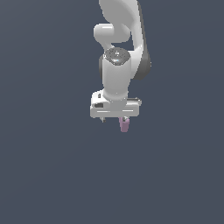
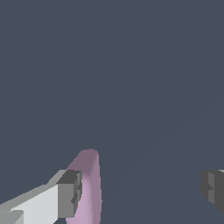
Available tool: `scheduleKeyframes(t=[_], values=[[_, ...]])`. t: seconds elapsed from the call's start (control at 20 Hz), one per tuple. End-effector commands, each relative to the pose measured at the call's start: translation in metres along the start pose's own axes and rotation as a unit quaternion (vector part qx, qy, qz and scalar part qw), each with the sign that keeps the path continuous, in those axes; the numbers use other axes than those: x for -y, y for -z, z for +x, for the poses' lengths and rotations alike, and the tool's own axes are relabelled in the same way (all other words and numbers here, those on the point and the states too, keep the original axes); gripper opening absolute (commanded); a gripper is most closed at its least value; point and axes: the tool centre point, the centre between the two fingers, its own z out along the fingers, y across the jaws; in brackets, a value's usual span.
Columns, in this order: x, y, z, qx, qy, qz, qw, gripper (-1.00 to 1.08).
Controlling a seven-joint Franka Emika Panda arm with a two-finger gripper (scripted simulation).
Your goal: Pick up the object and move it to a goal position.
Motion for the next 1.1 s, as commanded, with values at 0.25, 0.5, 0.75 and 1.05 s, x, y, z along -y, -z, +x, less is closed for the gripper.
scheduleKeyframes(t=[0.25, 0.5, 0.75, 1.05], values=[[-0.016, -0.007, -0.007, 0.011, -0.013, 0.000, 0.9999, 1.00], [-0.032, -0.013, -0.013, 0.023, -0.026, 0.000, 0.9994, 1.00], [-0.026, -0.013, -0.015, 0.021, -0.022, 0.001, 0.9995, 1.00], [-0.006, -0.017, -0.027, 0.021, -0.010, 0.003, 0.9997, 1.00]])
